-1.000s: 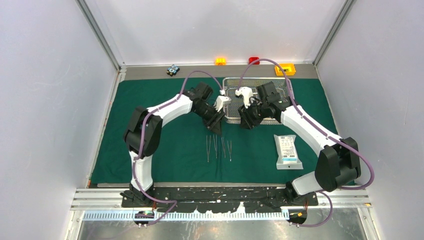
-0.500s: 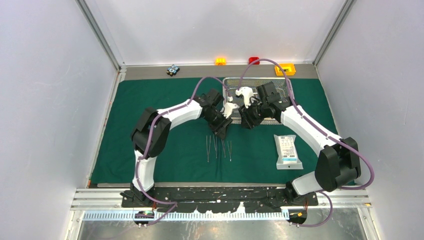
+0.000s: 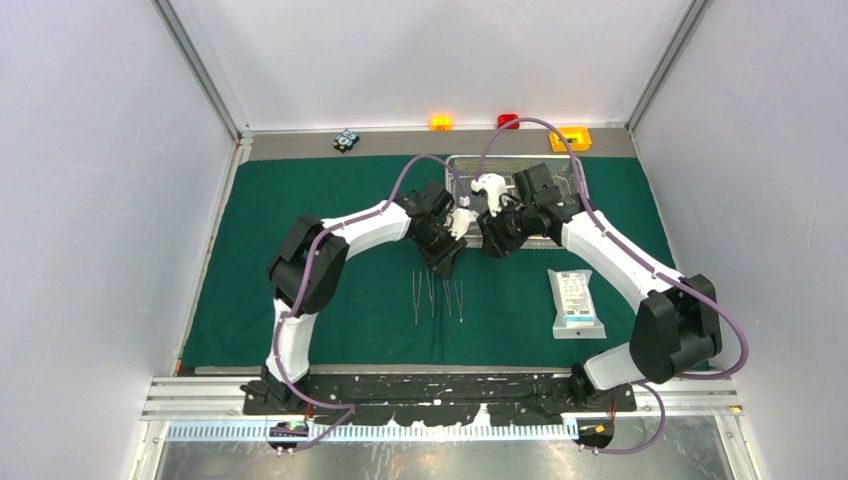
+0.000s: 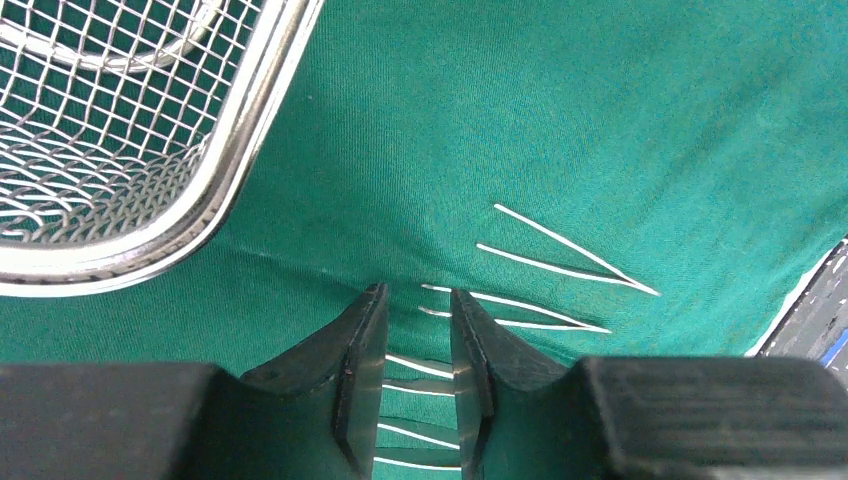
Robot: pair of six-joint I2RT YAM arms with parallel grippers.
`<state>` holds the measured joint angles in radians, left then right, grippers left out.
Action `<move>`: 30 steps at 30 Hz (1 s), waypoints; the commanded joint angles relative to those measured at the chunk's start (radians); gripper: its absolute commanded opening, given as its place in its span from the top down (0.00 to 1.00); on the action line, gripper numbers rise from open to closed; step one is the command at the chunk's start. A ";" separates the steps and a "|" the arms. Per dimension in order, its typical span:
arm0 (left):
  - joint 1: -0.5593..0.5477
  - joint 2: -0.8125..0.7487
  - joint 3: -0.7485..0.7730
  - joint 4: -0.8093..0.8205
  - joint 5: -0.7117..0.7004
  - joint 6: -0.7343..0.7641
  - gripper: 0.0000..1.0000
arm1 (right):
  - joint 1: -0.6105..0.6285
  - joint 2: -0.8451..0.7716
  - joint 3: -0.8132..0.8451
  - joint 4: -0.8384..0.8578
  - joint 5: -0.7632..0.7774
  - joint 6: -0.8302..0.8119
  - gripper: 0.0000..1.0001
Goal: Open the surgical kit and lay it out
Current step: Place the medical item in the surgical kit.
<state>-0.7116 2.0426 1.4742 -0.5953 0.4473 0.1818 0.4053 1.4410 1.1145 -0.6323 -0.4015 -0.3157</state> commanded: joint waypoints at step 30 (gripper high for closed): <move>-0.012 0.020 0.053 -0.041 0.103 0.085 0.99 | -0.002 -0.005 -0.007 0.028 0.001 -0.013 0.58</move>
<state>-0.7197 2.0583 1.4868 -0.6189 0.4999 0.2192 0.4053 1.4410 1.1126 -0.6323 -0.4015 -0.3164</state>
